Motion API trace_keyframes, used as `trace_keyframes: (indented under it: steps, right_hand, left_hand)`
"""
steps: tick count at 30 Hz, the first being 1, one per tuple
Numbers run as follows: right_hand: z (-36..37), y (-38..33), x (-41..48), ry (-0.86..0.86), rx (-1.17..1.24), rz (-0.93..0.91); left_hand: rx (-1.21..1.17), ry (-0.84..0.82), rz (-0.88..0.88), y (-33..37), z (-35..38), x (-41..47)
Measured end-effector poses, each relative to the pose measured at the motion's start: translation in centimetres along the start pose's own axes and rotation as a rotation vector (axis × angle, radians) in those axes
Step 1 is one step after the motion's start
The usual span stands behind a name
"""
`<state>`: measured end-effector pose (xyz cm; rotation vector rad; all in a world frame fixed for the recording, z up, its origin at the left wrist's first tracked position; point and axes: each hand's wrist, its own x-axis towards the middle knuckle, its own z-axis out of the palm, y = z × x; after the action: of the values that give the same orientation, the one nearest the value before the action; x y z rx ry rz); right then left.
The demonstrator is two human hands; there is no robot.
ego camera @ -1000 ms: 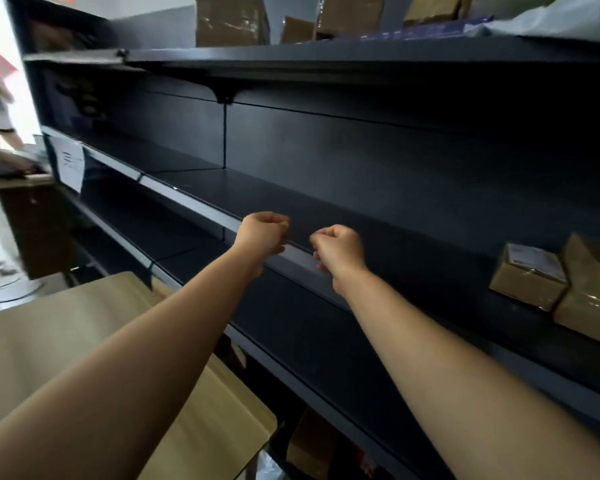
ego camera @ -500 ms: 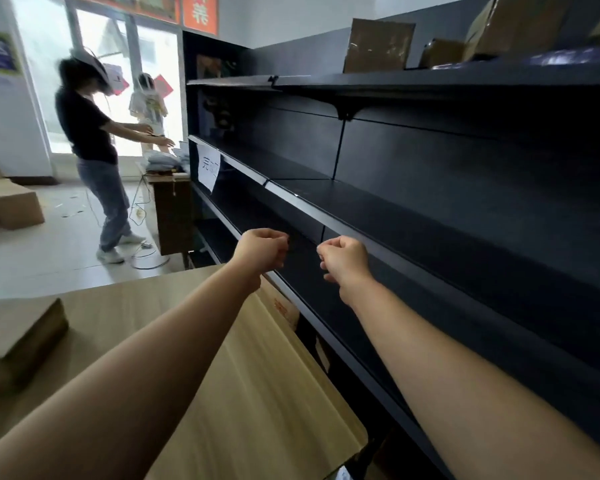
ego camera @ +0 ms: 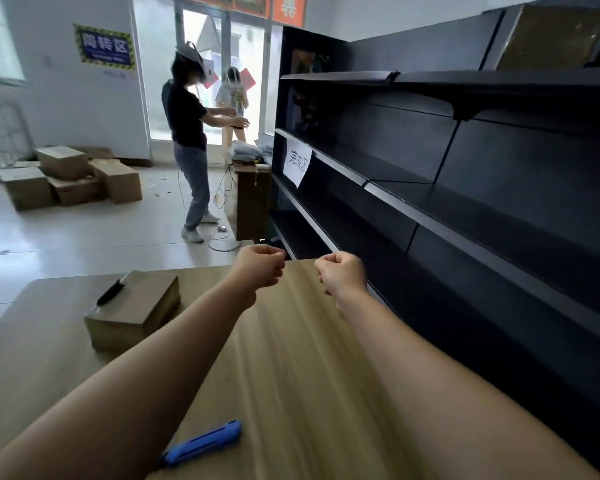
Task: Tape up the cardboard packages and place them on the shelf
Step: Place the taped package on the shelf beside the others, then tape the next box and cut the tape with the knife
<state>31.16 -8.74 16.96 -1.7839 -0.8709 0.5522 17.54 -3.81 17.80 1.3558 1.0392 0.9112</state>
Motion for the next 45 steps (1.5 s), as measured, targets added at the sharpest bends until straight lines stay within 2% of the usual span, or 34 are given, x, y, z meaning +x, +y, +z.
trace_keyframes:
  steps: [13, 19, 28, 39, 45]
  right_hand:
    - [13.9, -1.3, 0.9, -0.217, -0.042, 0.000]
    - [18.9, -1.7, 2.9, -0.372, -0.045, 0.003]
    - [25.3, -1.7, 5.2, -0.537, -0.080, -0.013]
    - [34.7, 0.1, 7.8, -0.664, -0.209, 0.035]
    - [39.6, 2.5, 10.0, -0.688, -0.338, 0.040]
  left_hand:
    - [-0.027, 0.221, -0.119, -5.3, -12.7, 3.7]
    - [-0.039, 0.346, -0.154, -6.9, -16.3, 5.2]
    - [0.065, 0.572, -0.227, -11.0, -21.3, 7.2]
    - [0.122, 0.682, -0.378, -17.1, -27.3, 10.8]
    - [0.240, 0.692, -0.521, -20.9, -30.0, 13.3]
